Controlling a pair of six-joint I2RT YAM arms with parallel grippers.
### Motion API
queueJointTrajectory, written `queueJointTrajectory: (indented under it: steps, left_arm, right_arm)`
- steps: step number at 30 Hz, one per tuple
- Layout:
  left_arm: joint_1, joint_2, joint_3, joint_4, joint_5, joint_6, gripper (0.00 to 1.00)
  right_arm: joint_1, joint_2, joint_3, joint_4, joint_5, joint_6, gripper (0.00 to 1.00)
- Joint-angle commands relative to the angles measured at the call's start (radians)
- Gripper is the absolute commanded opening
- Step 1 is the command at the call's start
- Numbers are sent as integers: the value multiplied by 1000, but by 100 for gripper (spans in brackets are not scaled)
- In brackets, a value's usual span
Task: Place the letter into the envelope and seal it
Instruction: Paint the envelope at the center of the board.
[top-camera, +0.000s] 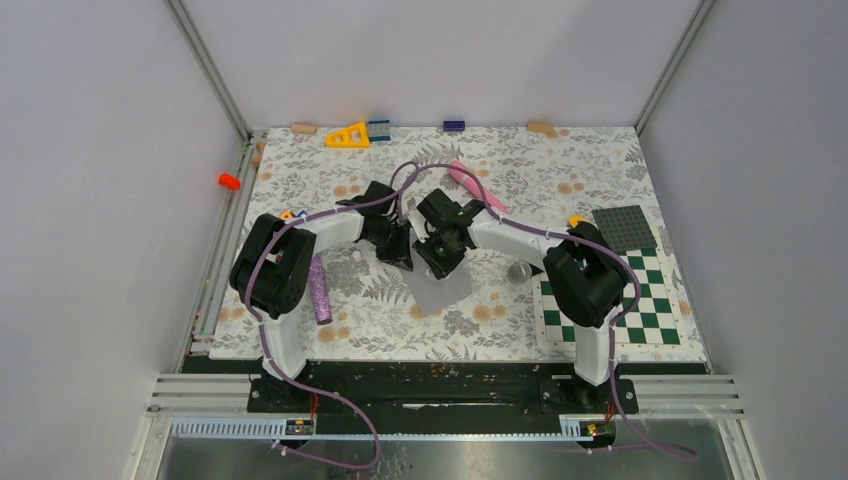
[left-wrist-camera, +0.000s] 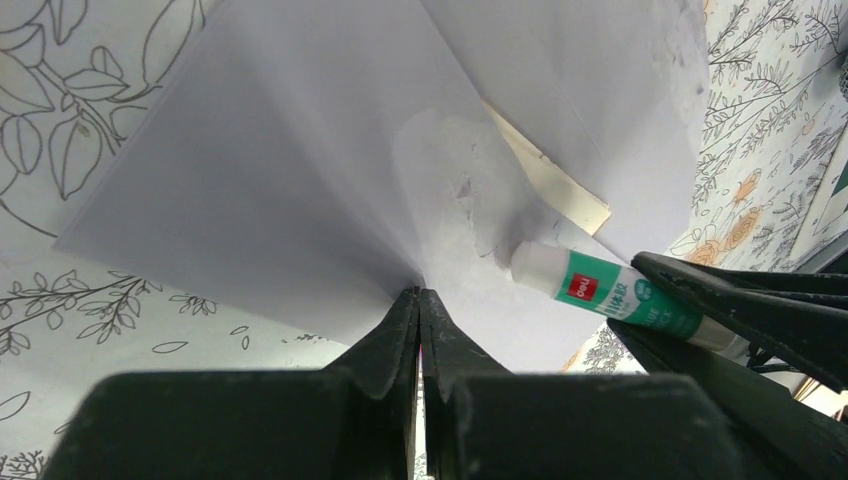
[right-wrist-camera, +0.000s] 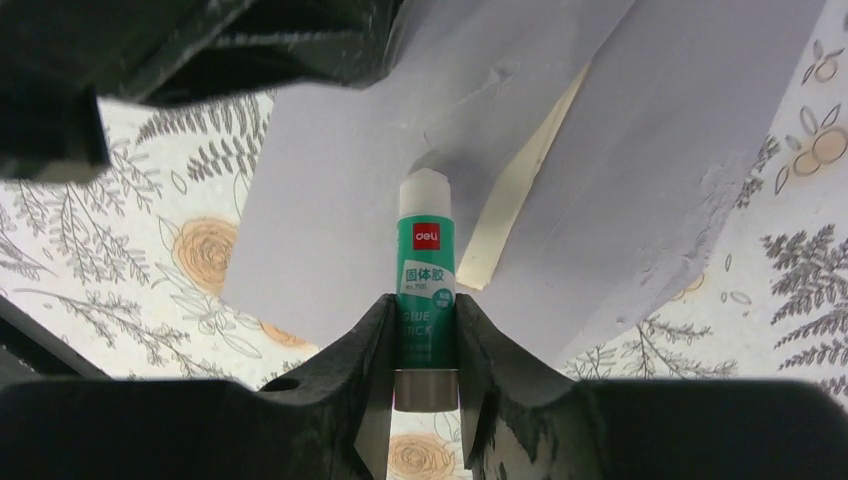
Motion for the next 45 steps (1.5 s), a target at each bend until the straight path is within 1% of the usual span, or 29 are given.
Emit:
queueJointTrajectory:
  steps: [1, 9, 17, 22, 29, 37, 45]
  left_arm:
    - [-22, 20, -19, 18, -116, 64, 0]
    - [-23, 17, -19, 18, -112, 64, 0]
    - [-23, 16, -22, 21, -102, 64, 0]
    - [-24, 15, -24, 24, -92, 64, 0]
    - [-24, 14, -26, 26, -88, 65, 0]
    - [-26, 17, -28, 26, -94, 70, 0]
    - [-37, 15, -29, 26, -107, 76, 0]
  right_arm:
    - [24, -68, -53, -52, 19, -37, 0]
    - [24, -111, -69, -64, 3, -19, 0]
    - [25, -18, 30, -32, 5, 84, 0]
    - [24, 32, 86, -15, 19, 108, 0]
    - [24, 80, 119, -4, 86, 128, 0]
    - [23, 91, 123, 31, 189, 127, 0]
    - [23, 124, 155, 52, 227, 120, 0]
